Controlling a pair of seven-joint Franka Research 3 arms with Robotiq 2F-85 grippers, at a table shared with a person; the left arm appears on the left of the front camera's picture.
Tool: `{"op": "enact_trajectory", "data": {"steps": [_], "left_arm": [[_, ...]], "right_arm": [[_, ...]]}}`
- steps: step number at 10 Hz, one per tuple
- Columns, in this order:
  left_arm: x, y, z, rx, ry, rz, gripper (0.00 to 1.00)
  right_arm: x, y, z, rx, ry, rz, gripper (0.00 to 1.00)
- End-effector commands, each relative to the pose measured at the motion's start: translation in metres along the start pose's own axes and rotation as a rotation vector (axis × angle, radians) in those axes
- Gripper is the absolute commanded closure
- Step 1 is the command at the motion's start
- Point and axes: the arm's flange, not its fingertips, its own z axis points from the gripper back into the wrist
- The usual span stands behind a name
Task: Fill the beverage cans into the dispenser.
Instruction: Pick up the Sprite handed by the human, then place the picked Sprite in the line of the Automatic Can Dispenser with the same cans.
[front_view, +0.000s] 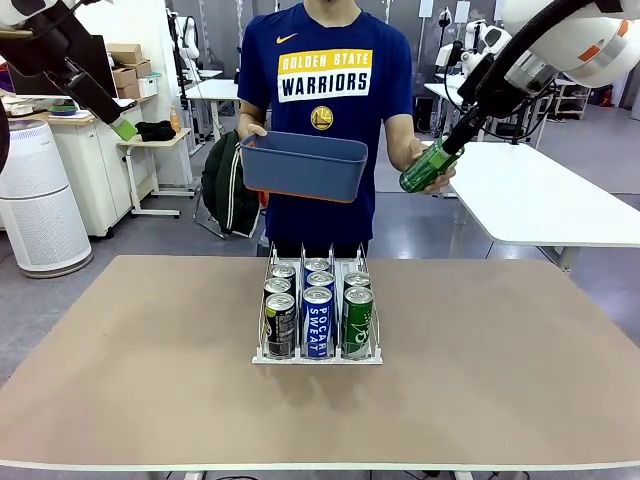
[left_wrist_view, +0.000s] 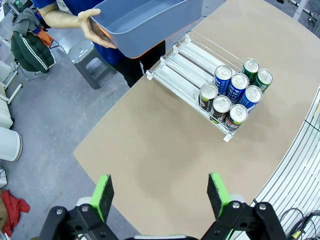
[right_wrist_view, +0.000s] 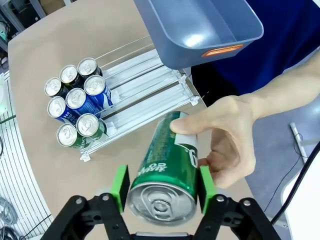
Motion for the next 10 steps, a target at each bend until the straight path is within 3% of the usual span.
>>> {"op": "enact_trajectory", "data": {"steps": [1, 2, 3, 4, 5, 6, 7, 10], "left_arm": [[-0.0057, -0.0019, -0.0011, -0.001, 0.005, 0.004, 0.00], [-0.0057, -0.0019, -0.0011, -0.001, 0.005, 0.004, 0.00], [-0.0057, -0.0019, -0.0011, -0.001, 0.005, 0.004, 0.00], [-0.0057, -0.0019, -0.0011, -0.001, 0.005, 0.004, 0.00], [-0.0057, -0.0019, -0.0011, -0.001, 0.005, 0.004, 0.00], [-0.0057, -0.0019, -0.0011, -0.001, 0.005, 0.004, 0.00], [-0.0057, -0.0019, -0.0011, -0.001, 0.005, 0.004, 0.00], [-0.0057, -0.0019, -0.0011, -0.001, 0.005, 0.004, 0.00]], "right_arm": [[-0.0025, -0.0039, 0.0004, -0.008, -0.021, 0.016, 0.59], [-0.0026, -0.0039, 0.0019, -0.007, -0.023, 0.010, 0.64], [-0.0027, -0.0045, 0.0027, -0.005, -0.024, 0.006, 0.79], [-0.0026, -0.0053, 0.0037, -0.004, -0.021, 0.006, 0.83], [-0.0034, -0.0039, 0.0061, -0.007, -0.018, 0.016, 0.61], [-0.0030, -0.0013, 0.0066, 0.000, -0.019, 0.015, 1.00], [-0.0007, 0.0045, 0.0069, 0.030, -0.009, -0.011, 0.80], [-0.0006, -0.0014, 0.0030, -0.006, -0.003, -0.002, 0.80]]}}
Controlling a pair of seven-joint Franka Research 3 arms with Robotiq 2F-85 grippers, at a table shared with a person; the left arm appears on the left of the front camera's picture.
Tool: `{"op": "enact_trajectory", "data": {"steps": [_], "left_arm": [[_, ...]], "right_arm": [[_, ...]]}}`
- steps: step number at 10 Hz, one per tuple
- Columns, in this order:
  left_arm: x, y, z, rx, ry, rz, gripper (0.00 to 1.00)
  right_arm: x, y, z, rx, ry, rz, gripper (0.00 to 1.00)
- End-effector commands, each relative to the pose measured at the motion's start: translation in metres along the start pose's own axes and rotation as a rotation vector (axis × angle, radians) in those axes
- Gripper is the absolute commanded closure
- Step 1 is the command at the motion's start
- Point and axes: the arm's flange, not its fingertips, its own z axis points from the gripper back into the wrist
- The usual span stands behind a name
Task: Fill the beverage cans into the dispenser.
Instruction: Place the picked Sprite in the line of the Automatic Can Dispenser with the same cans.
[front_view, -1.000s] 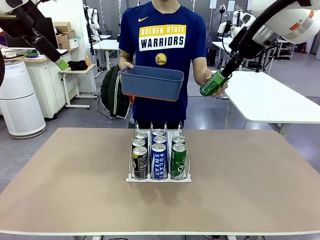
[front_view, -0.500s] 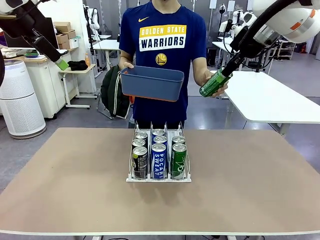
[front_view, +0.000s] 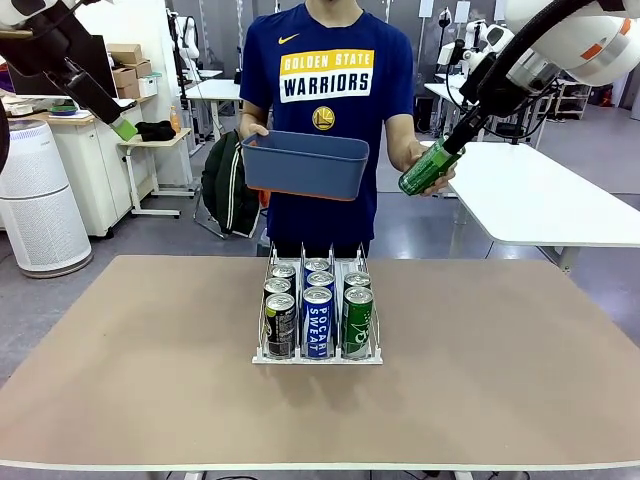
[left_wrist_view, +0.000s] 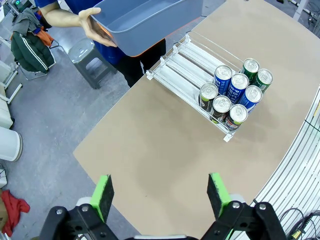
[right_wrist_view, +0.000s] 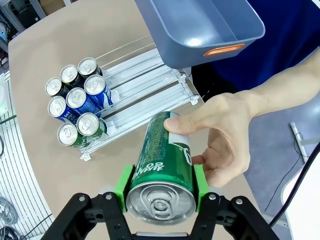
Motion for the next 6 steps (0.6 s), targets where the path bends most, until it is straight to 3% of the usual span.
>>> {"op": "enact_trajectory", "data": {"steps": [1, 6], "left_arm": [[-0.0057, -0.0019, -0.0011, -0.001, 0.005, 0.004, 0.00], [-0.0057, -0.0019, -0.0011, -0.001, 0.005, 0.004, 0.00]], "right_arm": [[0.0002, -0.0012, 0.0008, -0.008, -0.004, 0.001, 0.80], [0.0002, -0.0012, 0.0008, -0.008, -0.004, 0.001, 0.80]]}}
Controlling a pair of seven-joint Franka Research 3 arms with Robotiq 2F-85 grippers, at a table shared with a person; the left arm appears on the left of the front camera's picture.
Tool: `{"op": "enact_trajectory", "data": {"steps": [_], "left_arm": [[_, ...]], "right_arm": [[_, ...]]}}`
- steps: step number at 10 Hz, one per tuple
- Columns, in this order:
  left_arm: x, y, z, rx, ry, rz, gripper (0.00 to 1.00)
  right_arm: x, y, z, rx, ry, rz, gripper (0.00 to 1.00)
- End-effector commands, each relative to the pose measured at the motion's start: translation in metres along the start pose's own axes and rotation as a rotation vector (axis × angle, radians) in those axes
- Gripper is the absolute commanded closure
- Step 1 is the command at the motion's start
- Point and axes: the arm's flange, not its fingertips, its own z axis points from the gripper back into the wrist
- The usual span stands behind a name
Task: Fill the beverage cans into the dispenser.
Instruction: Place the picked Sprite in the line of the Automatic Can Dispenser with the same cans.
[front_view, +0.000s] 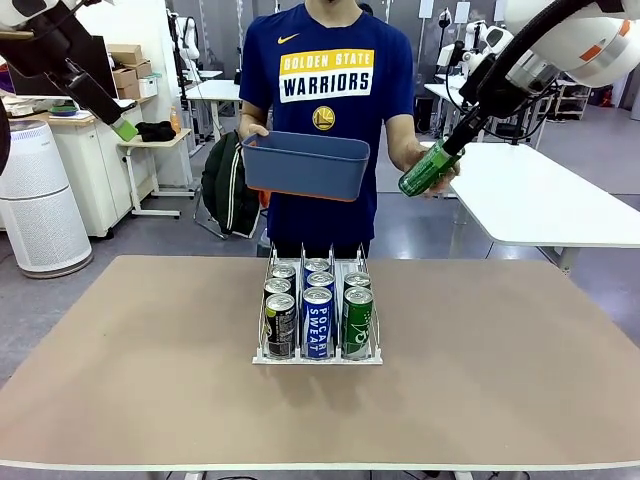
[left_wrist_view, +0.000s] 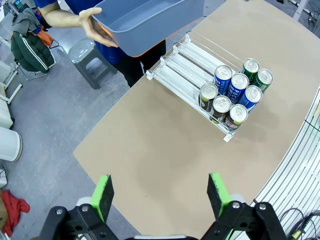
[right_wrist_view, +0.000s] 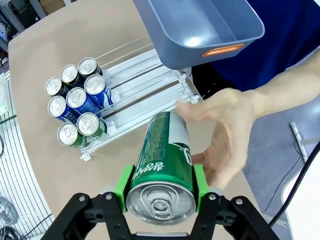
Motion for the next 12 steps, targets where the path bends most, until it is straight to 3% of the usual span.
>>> {"op": "enact_trajectory", "data": {"steps": [1, 12], "left_arm": [[-0.0057, -0.0019, -0.0011, -0.001, 0.005, 0.004, 0.00], [-0.0057, -0.0019, -0.0011, -0.001, 0.005, 0.004, 0.00]], "right_arm": [[0.0007, -0.0012, 0.0018, -0.010, -0.006, 0.001, 0.80], [0.0007, -0.0012, 0.0018, -0.010, -0.006, 0.001, 0.80]]}}
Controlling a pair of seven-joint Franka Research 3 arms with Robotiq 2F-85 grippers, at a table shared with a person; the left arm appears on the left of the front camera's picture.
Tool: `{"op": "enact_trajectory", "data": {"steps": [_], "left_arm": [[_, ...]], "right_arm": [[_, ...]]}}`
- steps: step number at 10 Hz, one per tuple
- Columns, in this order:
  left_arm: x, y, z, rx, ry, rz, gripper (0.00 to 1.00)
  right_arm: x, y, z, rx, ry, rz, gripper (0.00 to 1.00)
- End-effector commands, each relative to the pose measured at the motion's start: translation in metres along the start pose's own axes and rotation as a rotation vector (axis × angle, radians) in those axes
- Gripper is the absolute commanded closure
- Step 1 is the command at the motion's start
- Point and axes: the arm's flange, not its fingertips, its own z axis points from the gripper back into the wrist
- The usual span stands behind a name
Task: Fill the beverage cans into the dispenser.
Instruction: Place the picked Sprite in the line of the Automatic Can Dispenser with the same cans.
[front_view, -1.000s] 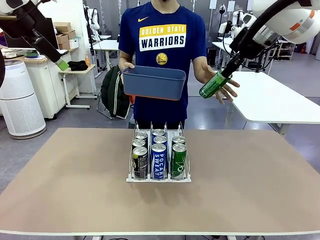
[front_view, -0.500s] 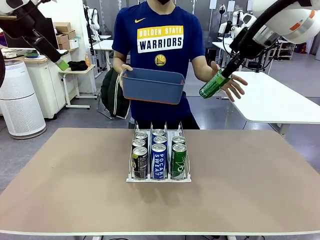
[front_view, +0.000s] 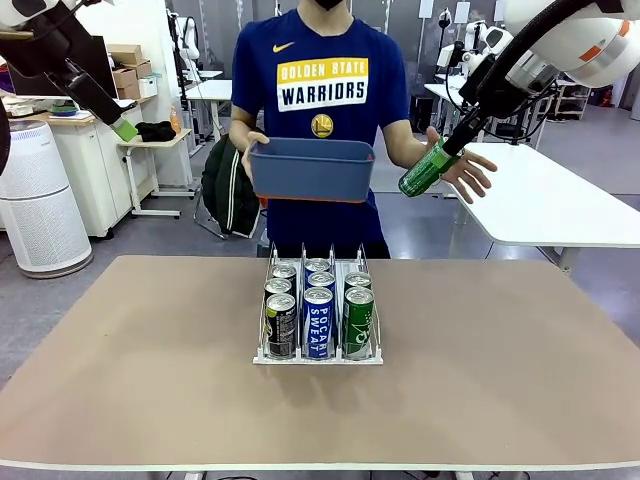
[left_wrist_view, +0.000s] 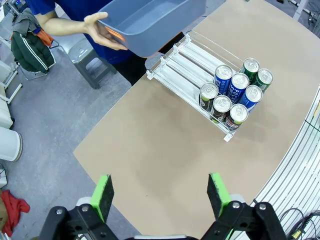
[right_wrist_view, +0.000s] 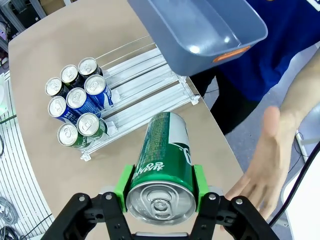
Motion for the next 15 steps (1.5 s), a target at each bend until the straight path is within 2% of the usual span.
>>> {"op": "enact_trajectory", "data": {"steps": [1, 2, 3, 4, 5, 6, 7, 10, 12, 13, 15], "left_arm": [[-0.006, -0.002, -0.001, -0.001, 0.005, 0.004, 0.00], [-0.006, -0.002, -0.001, -0.001, 0.005, 0.004, 0.00], [-0.006, -0.002, -0.001, -0.001, 0.005, 0.004, 0.00], [-0.006, -0.002, -0.001, -0.001, 0.005, 0.004, 0.00], [-0.006, -0.002, -0.001, -0.001, 0.005, 0.004, 0.00], [-0.006, -0.002, -0.001, -0.001, 0.005, 0.004, 0.00], [-0.006, -0.002, -0.001, -0.001, 0.005, 0.004, 0.00], [-0.006, -0.002, -0.001, -0.001, 0.005, 0.004, 0.00], [-0.006, -0.002, -0.001, -0.001, 0.005, 0.004, 0.00], [-0.006, -0.002, -0.001, -0.001, 0.005, 0.004, 0.00], [-0.006, -0.002, -0.001, -0.001, 0.005, 0.004, 0.00]], "right_arm": [[0.001, -0.001, 0.002, -0.010, -0.006, 0.002, 0.80], [0.001, -0.001, 0.002, -0.010, -0.006, 0.002, 0.80], [0.000, 0.000, 0.000, 0.000, 0.000, 0.000, 0.42], [-0.004, 0.013, 0.010, -0.015, 0.018, -0.157, 0.42], [-0.009, 0.025, 0.017, -0.037, 0.021, -0.258, 0.42], [-0.015, 0.037, 0.022, -0.030, 0.051, -0.330, 0.42], [-0.022, 0.048, 0.026, -0.104, 0.099, -0.398, 0.42], [-0.051, 0.092, 0.031, -0.139, 0.183, -0.480, 0.42], [-0.071, 0.117, 0.022, -0.095, 0.290, -0.473, 0.42], [-0.077, 0.129, 0.007, -0.062, 0.323, -0.476, 0.42], [-0.078, 0.131, -0.023, 0.094, 0.377, -0.467, 0.42]]}}
